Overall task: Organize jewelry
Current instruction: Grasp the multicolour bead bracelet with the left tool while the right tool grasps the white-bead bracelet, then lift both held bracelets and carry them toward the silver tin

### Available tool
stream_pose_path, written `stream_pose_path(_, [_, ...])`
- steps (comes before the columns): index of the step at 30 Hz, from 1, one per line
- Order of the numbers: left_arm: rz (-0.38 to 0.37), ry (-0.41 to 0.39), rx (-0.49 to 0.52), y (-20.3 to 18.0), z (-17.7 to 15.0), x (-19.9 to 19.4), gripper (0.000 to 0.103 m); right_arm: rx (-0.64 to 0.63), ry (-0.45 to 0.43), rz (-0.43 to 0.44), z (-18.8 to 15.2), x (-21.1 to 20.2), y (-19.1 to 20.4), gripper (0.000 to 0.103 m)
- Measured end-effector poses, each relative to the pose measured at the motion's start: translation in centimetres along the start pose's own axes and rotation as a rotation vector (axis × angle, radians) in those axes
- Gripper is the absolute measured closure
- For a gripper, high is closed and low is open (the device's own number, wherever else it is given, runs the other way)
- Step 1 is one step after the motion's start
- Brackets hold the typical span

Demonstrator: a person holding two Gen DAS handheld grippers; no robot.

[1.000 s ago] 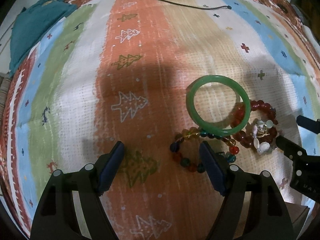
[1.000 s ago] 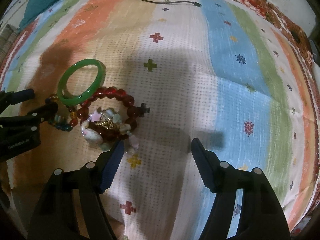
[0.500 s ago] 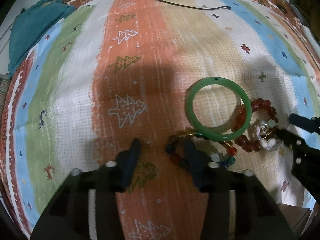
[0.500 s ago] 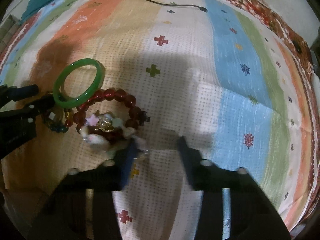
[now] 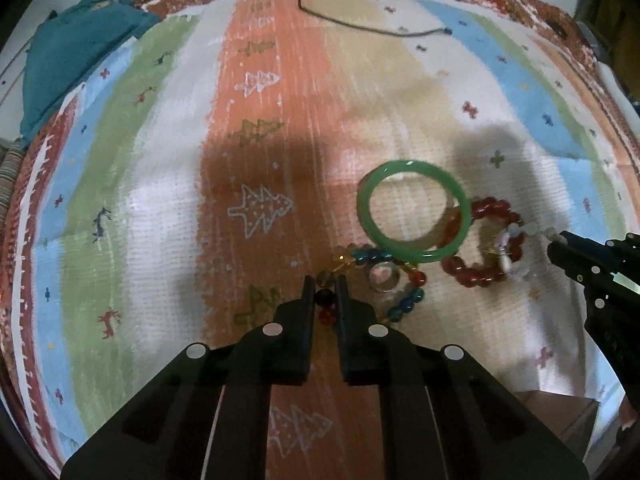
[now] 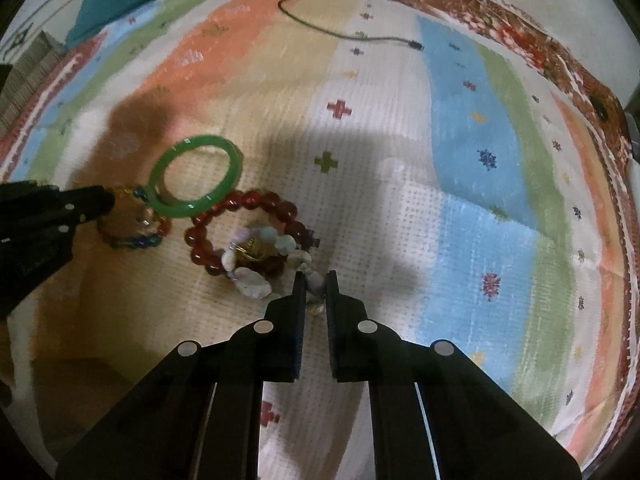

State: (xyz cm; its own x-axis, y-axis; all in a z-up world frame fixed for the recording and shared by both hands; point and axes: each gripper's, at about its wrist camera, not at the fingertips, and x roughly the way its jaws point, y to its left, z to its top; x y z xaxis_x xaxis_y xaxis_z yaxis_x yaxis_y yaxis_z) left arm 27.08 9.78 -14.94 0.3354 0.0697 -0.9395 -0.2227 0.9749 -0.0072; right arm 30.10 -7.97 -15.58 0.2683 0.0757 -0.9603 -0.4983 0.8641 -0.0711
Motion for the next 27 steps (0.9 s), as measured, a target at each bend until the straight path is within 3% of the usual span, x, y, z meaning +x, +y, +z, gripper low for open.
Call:
stream_pose_path(12, [-0.032,-0.068,-0.06,-0.4,0.0,-4.1,0.094,0.02,-0.081,0.059,-0.2,-3.9,0.4,0.093])
stream_pose_path(27, [-0.062,-0.116,-0.033,-1.4,-0.9,-7.9,0.094,0.048,-0.112,0.107,-1.2,-5.7,0.6,0.092])
